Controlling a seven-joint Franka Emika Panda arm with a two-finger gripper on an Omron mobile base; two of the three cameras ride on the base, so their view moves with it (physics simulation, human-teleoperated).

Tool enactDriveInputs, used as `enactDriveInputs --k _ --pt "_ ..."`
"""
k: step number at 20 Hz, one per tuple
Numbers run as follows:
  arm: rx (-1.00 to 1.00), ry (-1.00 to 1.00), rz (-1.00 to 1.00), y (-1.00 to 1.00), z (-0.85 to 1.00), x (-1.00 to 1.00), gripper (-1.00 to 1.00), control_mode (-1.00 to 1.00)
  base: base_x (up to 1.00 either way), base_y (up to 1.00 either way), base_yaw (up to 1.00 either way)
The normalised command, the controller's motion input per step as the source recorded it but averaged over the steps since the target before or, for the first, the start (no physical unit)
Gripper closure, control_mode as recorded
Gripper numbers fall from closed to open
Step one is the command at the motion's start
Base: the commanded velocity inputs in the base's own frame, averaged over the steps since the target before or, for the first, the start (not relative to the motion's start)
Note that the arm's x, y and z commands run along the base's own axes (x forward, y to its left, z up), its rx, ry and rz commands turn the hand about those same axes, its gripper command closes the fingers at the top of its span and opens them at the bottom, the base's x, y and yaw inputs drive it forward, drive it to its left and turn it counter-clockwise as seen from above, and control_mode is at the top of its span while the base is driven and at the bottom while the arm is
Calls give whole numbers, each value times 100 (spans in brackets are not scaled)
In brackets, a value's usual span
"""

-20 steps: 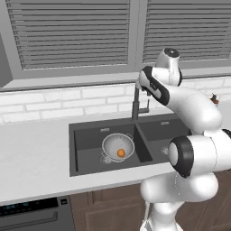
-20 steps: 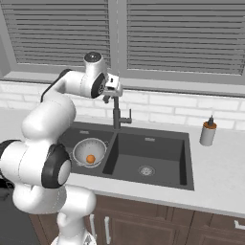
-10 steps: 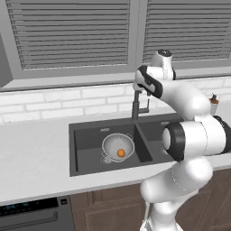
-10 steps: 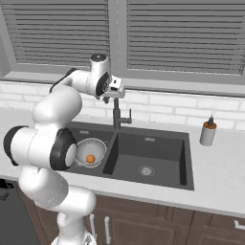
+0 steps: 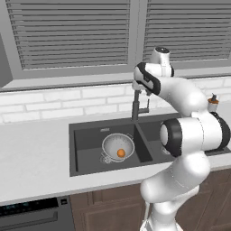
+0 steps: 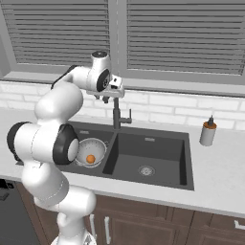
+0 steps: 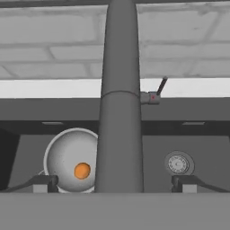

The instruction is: Put the colander in the sink, put the tangerine in the colander, and turn on the sink faucet and pour water over the colander.

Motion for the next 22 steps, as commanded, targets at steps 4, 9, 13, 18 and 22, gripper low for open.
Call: enactDriveInputs --k 4,9,13,18,22 --pt "0 10 0 54 -29 -23 -100 -100 0 0 0" --pt "0 8 0 79 -32 -7 -100 -100 0 0 0" --pt "0 7 0 77 -31 0 -100 -100 0 0 0" --pt "0 6 0 73 -32 0 -100 -100 0 0 0" --pt "0 2 0 63 -31 0 -100 -100 0 0 0"
